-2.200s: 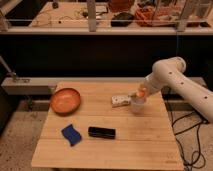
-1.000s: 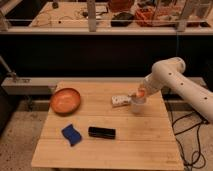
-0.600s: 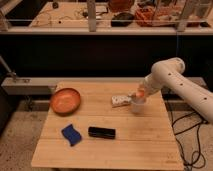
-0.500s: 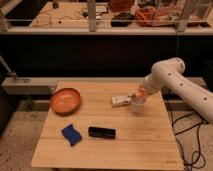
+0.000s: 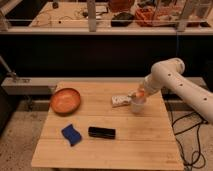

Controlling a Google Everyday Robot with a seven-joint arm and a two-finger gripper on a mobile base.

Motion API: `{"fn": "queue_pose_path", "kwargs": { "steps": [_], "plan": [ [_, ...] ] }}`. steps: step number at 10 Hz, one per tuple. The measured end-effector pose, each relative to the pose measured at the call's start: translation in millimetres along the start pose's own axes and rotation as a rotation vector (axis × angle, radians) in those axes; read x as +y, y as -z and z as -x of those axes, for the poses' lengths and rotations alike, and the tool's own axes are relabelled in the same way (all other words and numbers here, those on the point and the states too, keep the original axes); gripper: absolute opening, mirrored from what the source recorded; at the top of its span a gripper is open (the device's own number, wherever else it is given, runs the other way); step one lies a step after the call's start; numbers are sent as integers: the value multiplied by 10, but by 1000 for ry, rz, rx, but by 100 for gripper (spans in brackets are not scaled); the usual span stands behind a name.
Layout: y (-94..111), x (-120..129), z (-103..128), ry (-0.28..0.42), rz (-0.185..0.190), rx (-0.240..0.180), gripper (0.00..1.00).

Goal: Place the pepper in the ceramic cup

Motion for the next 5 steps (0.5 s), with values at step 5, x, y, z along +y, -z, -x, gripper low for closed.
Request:
{"fn": "queue_pose_path", "kwargs": {
  "steps": [5],
  "plan": [
    [-5,-6,14,3,-5,3,31]
  ]
}}
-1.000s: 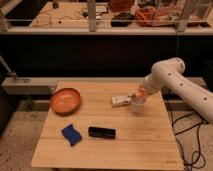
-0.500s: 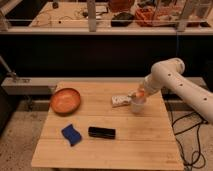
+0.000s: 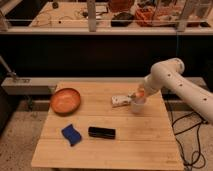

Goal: Place the pepper in the ceramic cup

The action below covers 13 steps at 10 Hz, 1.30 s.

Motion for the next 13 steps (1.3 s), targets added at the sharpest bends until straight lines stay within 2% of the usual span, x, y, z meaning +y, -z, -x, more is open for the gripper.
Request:
{"fn": "queue_pose_path", "kwargs": {
  "steps": [2,3,5,10,11,13],
  "plan": [
    [5,-9,6,1,-3,1,40],
    [0,-6,9,2,-3,1,39],
    [2,-15,15,4,-5,2,24],
    [4,-26,27,6,-9,5,22],
    [9,-29,27,6,-11,6,24],
    [6,-30,31,6,-13,7,34]
  ]
}}
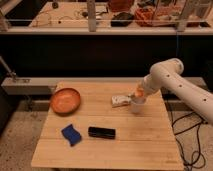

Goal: Place the pepper in the ceramic cup

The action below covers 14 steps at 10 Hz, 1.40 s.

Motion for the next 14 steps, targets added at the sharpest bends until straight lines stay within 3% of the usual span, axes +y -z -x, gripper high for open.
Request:
{"fn": "queue_pose_path", "kwargs": {
  "steps": [7,10,14],
  "plan": [
    [-1,-13,25,1,-7,2,36],
    [5,-18,25,0,-10,4,27],
    [1,-20,34,-1,-13,5,39]
  ]
}}
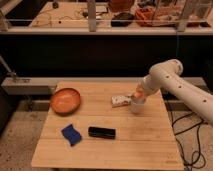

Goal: Place the pepper in the ceramic cup

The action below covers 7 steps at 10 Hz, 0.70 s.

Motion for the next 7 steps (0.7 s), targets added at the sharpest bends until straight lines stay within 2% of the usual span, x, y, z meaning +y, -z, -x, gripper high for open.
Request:
{"fn": "queue_pose_path", "kwargs": {
  "steps": [4,7],
  "plan": [
    [3,-5,7,-1,-3,2,42],
    [0,-9,14,-2,-6,2,36]
  ]
}}
